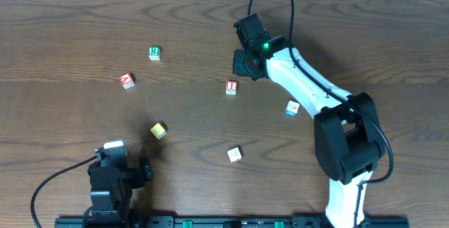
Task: Spell out Ai2
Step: 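Carry the blue '2' block and place it right of the 'I' block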
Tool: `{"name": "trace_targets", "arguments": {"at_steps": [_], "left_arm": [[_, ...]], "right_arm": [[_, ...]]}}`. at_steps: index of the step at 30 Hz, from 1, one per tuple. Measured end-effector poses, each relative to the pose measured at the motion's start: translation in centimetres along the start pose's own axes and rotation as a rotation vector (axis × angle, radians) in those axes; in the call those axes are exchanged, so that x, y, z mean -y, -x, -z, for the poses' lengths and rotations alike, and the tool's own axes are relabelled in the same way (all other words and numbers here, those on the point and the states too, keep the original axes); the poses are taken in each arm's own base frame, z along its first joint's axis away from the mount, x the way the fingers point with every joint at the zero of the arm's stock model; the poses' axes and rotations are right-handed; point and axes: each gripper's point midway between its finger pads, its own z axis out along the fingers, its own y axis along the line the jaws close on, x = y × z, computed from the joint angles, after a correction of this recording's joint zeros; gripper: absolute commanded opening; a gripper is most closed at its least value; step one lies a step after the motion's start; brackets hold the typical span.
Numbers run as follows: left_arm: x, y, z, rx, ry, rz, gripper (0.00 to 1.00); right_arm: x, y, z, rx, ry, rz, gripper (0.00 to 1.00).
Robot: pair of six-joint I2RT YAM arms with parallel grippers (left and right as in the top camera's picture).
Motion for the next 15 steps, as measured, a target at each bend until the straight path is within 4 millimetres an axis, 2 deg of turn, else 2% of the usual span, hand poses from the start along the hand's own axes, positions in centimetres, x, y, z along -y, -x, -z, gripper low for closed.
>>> {"name": "trace_targets", "arguments": {"at_steps": [5,15], "left_arm": [[0.0,0.0,0.0,0.0,0.0,0.0,0.95],[0.0,0.0,0.0,0.001,0.0,0.0,0.95]], "right_arm": [[1.5,-2.4,-1.2,-0.056,-0.045,-0.032,0.01],[0.3,-3.5,-1.3,-0.064,-0.039,-0.011,0.01]]}}
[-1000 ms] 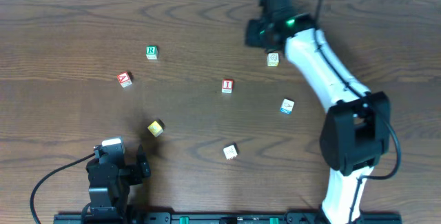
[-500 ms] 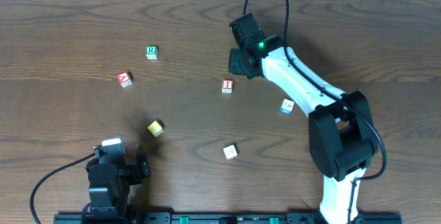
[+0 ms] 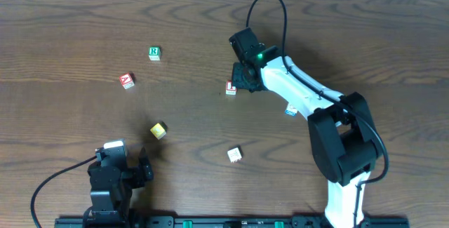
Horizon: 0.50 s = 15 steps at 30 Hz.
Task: Spell out Ai2
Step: 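Carry the blue '2' block and place it right of the 'I' block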
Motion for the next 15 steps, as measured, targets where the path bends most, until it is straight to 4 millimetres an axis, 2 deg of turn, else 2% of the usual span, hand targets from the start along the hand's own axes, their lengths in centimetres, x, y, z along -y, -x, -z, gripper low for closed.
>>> {"name": "trace_targets", "arguments": {"at_steps": [15], "left_arm": [[0.0,-0.01,0.0,0.0,0.0,0.0,0.95]], "right_arm": [[0.08,-0.94,-0.11,-0.024,-0.016,0.013,0.01]]}}
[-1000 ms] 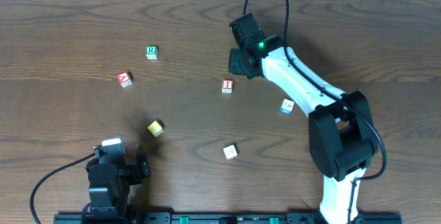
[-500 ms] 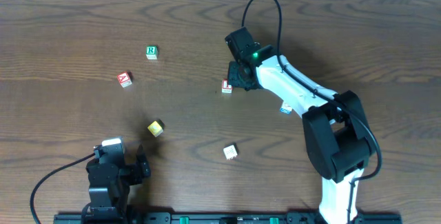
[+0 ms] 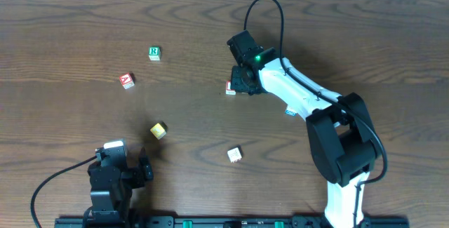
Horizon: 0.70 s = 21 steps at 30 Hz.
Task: Spell out Ai2
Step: 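Carry the blue '2' block and place it right of the 'I' block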
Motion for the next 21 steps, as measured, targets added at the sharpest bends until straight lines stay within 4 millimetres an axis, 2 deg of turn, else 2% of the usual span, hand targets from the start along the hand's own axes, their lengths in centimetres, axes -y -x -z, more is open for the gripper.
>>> {"name": "trace_targets", "arguments": {"at_steps": [14,21], "left_arm": [[0.0,0.0,-0.01,0.0,0.0,0.0,0.95],[0.0,-0.01,-0.01,0.0,0.0,0.0,0.95]], "right_arm": [[-0.05,-0.08,0.0,-0.001,0.0,-0.002,0.01],[-0.68,-0.23,0.04,0.004,0.009,0.01,0.03]]}}
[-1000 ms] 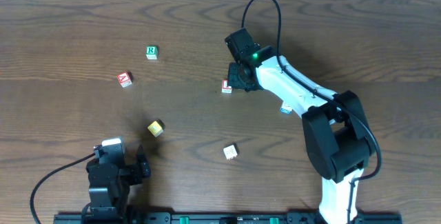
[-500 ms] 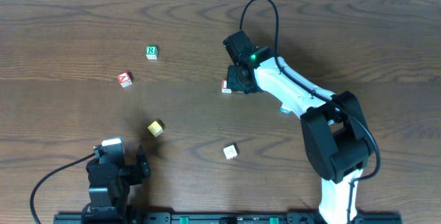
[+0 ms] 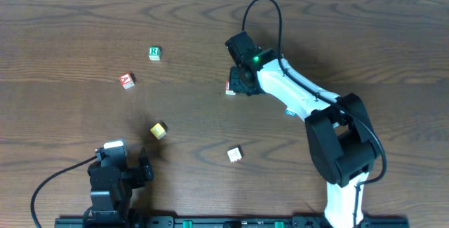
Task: Spell out Ai2
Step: 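Carry the blue '2' block and place it right of the 'I' block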
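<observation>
The red-lettered I block (image 3: 228,86) lies at mid-table; only its left edge shows from under my right gripper (image 3: 238,83), which sits right over it. The arm's dark head hides the jaws. The red A block (image 3: 127,81) lies far to the left. A white block with blue marks (image 3: 289,111) peeks out from under the right arm, its letter unreadable. My left gripper (image 3: 144,169) rests at the near left, away from every block.
A green R block (image 3: 154,52) sits at the back left. A yellow block (image 3: 158,130) lies just beyond the left gripper. A white block (image 3: 234,154) lies near the front middle. The right arm (image 3: 302,95) stretches diagonally across the right half.
The right gripper has shifted a little further left over the I block, covering slightly more of it. The left arm and the other blocks have not moved.
The right gripper first hung behind and to the right of the I block, which lay fully in view. Then it stood against the block's right side, then over it. Now it covers most of the block. The left arm stayed parked throughout.
</observation>
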Tool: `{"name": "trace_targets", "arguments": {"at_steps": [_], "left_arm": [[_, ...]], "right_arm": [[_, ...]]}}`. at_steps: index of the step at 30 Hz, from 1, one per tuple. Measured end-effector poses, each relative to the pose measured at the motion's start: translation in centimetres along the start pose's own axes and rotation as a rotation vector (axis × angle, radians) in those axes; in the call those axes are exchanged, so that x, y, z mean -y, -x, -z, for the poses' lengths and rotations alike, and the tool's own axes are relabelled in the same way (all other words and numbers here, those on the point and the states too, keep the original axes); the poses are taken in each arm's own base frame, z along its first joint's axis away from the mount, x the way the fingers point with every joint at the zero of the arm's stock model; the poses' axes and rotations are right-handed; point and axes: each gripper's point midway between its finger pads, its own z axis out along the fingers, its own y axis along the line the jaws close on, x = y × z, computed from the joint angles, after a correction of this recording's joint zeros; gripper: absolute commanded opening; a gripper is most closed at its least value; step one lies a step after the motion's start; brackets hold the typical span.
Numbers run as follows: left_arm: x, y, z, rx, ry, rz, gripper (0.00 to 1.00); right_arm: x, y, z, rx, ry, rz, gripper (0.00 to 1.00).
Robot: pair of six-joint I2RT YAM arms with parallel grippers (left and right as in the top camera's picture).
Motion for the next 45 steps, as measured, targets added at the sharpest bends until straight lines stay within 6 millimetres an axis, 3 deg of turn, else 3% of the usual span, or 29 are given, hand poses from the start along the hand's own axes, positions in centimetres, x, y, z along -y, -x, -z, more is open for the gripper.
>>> {"name": "trace_targets", "arguments": {"at_steps": [9,15,21,33,42,44,45], "left_arm": [[0.0,0.0,0.0,0.001,0.0,0.0,0.95],[0.0,0.0,0.0,0.0,0.0,0.0,0.95],[0.0,0.0,0.0,0.0,0.0,0.0,0.95],[0.0,0.0,0.0,0.0,0.0,0.0,0.95],[0.0,0.0,0.0,0.0,0.0,0.0,0.95],[0.0,0.0,0.0,0.0,0.0,0.0,0.95],[0.0,0.0,0.0,0.0,0.0,0.0,0.95]], "right_arm": [[-0.1,-0.4,-0.4,-0.015,0.002,0.0,0.04],[-0.1,-0.5,-0.6,-0.02,0.0,0.0,0.26],[-0.1,-0.4,-0.6,-0.019,0.0,-0.008,0.38],[0.0,-0.2,-0.6,-0.009,-0.003,-0.009,0.38],[-0.2,2.1,-0.5,0.098,-0.011,-0.019,0.42],[-0.1,2.6,-0.5,0.118,-0.013,-0.025,0.38],[0.0,2.9,-0.5,0.126,-0.015,-0.025,0.3]]}}
